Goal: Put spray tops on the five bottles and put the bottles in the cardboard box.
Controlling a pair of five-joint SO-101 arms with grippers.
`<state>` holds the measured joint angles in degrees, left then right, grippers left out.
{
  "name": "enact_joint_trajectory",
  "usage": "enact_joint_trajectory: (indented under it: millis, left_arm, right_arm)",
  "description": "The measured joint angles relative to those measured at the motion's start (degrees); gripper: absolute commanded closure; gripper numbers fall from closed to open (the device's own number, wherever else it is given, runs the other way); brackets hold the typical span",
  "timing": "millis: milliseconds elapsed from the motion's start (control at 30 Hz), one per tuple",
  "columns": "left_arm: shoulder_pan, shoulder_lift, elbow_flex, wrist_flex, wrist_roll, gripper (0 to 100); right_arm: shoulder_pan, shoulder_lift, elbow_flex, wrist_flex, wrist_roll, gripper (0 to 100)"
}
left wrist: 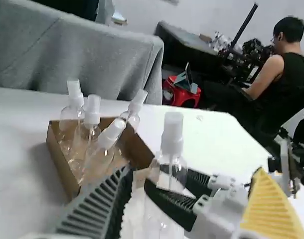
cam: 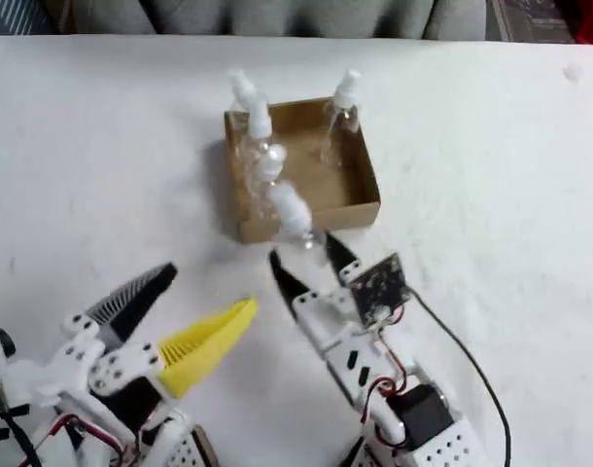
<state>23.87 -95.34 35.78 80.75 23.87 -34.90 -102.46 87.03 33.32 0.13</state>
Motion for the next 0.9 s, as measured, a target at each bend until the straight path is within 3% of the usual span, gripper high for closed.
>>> enact_joint_trajectory:
  millis: [133, 367, 467, 633, 733, 900]
  left_arm:
    - [0.0, 0.0, -0.2, 2.5, 0.0, 70]
    - [0.1, 0.0, 6.4, -0.2, 0.0, 99]
    - [0.1, 0.0, 9.6, -4.3, 0.0, 94]
    - [0.9, 0.0, 13.6, -8.6, 0.1, 94]
    - [5.0, -1.1, 14.1, -8.7, 0.1, 94]
    - [16.6, -8.8, 16.7, -8.7, 0.1, 94]
  right_arm:
    - [4.0, 0.0, -3.4, 0.0, 0.0, 98.1]
    - [9.4, 0.0, -11.1, 0.0, 0.0, 98.1]
    - [9.6, 0.0, -14.0, 0.0, 0.0, 98.1]
    - [10.0, 7.1, -21.1, 0.0, 0.0, 98.1]
    - [9.8, 15.6, -25.8, 0.0, -0.6, 98.1]
    - [9.8, 28.0, -35.4, 0.0, -8.2, 98.1]
